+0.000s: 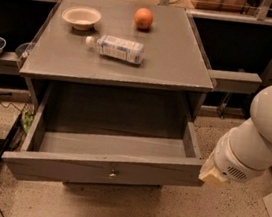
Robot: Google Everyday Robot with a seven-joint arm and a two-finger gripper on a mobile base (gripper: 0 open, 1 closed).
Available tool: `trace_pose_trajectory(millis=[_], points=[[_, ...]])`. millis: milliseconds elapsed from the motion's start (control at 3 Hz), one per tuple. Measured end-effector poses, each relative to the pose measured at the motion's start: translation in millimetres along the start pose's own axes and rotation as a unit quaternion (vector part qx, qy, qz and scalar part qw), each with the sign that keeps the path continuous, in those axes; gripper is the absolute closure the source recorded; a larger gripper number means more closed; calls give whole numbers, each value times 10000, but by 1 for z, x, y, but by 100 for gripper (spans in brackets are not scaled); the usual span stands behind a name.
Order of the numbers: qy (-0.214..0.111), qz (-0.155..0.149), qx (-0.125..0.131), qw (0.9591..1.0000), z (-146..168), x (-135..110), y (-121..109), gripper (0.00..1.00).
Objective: Close top drawer
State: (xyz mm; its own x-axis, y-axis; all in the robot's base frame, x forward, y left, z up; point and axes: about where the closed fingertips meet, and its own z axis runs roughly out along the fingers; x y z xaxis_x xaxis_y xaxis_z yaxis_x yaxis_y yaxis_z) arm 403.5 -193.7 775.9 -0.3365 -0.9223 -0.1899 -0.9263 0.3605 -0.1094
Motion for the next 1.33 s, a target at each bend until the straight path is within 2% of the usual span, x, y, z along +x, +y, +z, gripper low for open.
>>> trace_pose_trajectory(millis=[333, 667, 1000, 1333], points=[[83, -14, -144, 9999, 4, 7, 28, 100], [96, 122, -305, 9994, 26, 15, 45, 100], [-39, 342, -168, 9993, 76, 1, 41, 100], [-40, 343, -167, 9993, 76, 1, 41, 100]])
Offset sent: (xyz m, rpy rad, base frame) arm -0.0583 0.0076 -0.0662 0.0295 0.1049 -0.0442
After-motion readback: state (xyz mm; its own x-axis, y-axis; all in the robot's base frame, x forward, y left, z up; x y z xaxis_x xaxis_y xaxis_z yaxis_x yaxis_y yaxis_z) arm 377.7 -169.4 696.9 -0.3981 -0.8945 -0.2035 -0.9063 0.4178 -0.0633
